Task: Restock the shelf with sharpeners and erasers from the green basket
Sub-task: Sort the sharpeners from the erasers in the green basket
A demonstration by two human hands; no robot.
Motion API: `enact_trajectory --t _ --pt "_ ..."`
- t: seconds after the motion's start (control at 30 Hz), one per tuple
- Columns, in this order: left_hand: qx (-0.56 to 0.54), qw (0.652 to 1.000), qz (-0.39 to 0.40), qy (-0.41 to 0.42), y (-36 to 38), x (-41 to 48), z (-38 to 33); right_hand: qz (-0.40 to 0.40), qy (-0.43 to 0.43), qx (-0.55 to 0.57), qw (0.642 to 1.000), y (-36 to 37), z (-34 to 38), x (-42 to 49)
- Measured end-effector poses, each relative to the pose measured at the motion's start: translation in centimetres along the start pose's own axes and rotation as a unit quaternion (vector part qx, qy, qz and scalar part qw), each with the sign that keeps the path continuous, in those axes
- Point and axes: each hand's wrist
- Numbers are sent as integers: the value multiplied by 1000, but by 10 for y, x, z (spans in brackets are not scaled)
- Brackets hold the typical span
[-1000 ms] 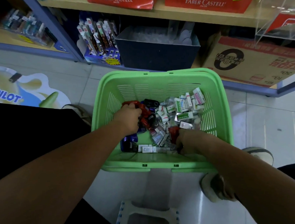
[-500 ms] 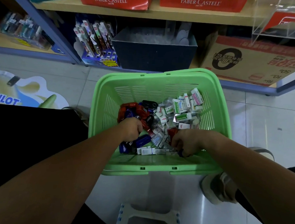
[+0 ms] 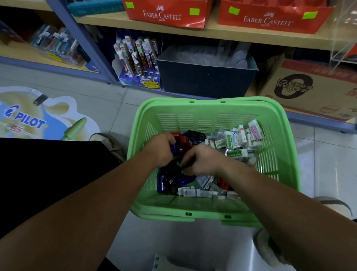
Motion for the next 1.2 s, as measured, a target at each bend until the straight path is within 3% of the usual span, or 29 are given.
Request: enact_trajectory --t 0.17,0.27,0.4,0.5,0.6,0.83,0.97,1.1,1.2 --pt "52 997 -30 48 7 -17 -2 -15 13 69 997 1 -11 11" --pt "68 990 95 75 34 -18 -4 -23 39 -10 999 -10 -27 3" --pt "103 953 260 120 71 -13 -13 47 90 -158 982 -19 -43 -22" --pt "163 932 299 126 87 -5 -14 -20 109 -160 981 -23 -56 -41" --pt "223 912 316 138 95 -1 -16 -87 115 -229 963 -29 -65 -52" --pt "245 904 327 124 102 -1 -16 -46 142 -285 947 -19 -67 -45" --pt "231 909 327 115 101 -2 -19 -66 161 -310 935 -10 -65 -36" --pt "156 931 318 87 89 -8 -21 -97 188 -267 940 -2 -62 -30" --pt "60 961 268 44 75 -11 -19 -106 195 -140 965 -9 -52 -33"
Point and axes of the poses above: each hand's wrist, its own x-axis towards the middle knuckle, its own y-axis out of the palm, z = x × y, and after that the axes turned 6 degrees about x, right-handed
